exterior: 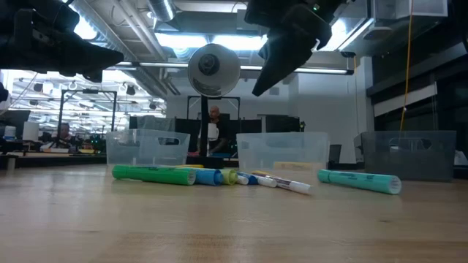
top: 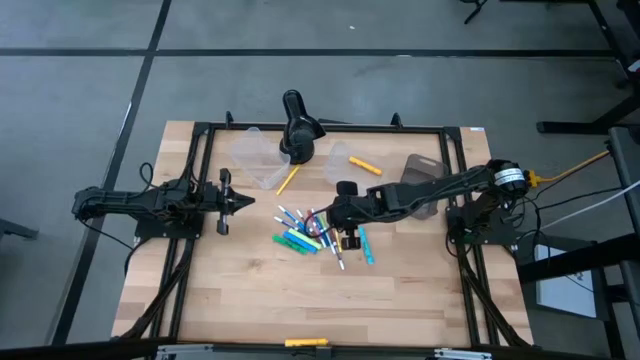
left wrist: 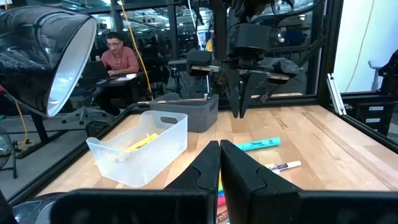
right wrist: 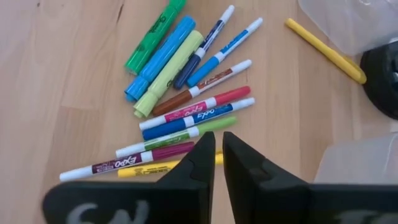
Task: Pick & Place Markers
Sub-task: Put the right yellow pen in the gray bin
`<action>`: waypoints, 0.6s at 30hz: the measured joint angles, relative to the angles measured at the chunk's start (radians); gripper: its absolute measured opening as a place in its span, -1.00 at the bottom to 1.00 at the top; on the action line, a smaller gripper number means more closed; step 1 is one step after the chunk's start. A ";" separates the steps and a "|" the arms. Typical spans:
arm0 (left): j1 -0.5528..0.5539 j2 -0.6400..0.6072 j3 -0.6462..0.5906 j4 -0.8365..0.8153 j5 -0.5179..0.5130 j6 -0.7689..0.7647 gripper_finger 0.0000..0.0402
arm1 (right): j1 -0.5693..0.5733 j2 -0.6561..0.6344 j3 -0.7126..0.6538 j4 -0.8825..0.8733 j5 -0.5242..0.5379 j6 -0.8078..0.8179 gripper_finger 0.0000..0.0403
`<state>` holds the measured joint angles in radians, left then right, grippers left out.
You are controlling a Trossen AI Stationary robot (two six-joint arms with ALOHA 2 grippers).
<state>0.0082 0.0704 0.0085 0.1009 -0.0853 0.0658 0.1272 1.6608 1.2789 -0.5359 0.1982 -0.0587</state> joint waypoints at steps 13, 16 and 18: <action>0.000 0.000 0.000 0.015 0.000 0.000 -0.96 | 0.004 0.000 0.000 -0.042 -0.020 0.108 -0.84; 0.000 0.000 0.000 0.057 0.006 -0.062 -0.94 | 0.004 0.000 0.000 -0.072 -0.032 0.151 -0.84; 0.000 0.000 0.000 0.094 0.018 -0.131 -0.94 | 0.004 0.000 0.000 -0.093 -0.034 0.171 -0.84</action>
<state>0.0082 0.0702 0.0082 0.1946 -0.0674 -0.0655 0.1314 1.6604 1.2789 -0.6293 0.1638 0.1121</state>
